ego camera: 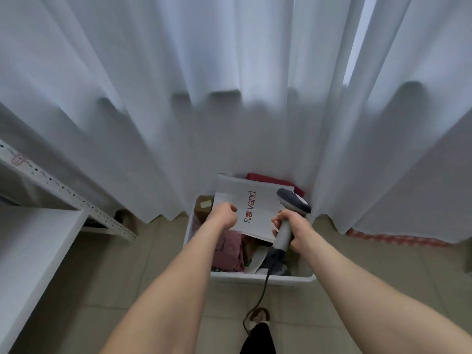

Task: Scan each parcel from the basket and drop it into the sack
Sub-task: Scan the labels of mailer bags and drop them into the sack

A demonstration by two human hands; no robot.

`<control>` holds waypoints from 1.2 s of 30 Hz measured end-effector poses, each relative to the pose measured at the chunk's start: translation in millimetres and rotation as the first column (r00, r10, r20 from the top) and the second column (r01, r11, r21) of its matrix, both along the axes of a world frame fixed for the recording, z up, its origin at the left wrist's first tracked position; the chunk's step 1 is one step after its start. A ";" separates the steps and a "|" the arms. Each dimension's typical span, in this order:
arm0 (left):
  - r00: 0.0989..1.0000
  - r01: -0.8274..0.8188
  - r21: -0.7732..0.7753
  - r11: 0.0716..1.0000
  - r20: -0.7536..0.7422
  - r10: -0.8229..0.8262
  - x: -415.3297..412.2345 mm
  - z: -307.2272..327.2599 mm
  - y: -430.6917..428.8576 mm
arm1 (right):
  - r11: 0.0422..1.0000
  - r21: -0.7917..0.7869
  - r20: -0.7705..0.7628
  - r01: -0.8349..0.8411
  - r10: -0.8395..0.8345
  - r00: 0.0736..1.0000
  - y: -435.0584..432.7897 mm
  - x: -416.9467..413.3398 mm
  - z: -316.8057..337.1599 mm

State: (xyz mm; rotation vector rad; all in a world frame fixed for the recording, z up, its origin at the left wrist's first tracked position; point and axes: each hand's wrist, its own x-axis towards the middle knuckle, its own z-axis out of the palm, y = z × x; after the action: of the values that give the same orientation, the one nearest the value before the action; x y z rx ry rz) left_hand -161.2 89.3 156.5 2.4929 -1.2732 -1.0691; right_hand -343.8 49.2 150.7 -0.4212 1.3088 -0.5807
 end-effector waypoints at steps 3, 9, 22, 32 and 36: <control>0.999 0.038 0.017 0.999 0.002 -0.038 16.2 -33.8 -61.2 | 0.999 0.027 -0.022 0.028 -0.028 0.999 -53.4 15.9 -28.0; 0.991 0.120 0.066 0.991 0.054 -0.123 41.2 -106.0 -162.7 | 0.990 0.116 -0.055 0.075 -0.069 0.996 -134.9 39.8 -98.2; 0.940 0.237 0.162 0.958 0.209 -0.268 70.4 -265.3 -282.9 | 0.983 0.185 0.029 0.001 -0.007 1.000 -212.7 50.6 -232.2; 0.877 0.272 0.095 0.958 0.386 -0.287 68.2 -280.1 -263.6 | 0.985 0.173 0.014 -0.009 0.006 1.000 -218.1 43.1 -228.3; 0.906 0.265 -0.024 0.964 0.349 -0.240 70.7 -233.5 -246.7 | 0.984 0.176 -0.029 0.025 -0.020 0.999 -204.3 36.6 -192.9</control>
State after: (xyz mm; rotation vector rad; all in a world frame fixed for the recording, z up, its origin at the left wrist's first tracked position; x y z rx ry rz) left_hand -90.5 -157.4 -77.0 2.5896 -1.7378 -0.6262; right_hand -307.2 -155.1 -42.2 -0.2693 1.3802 -0.4745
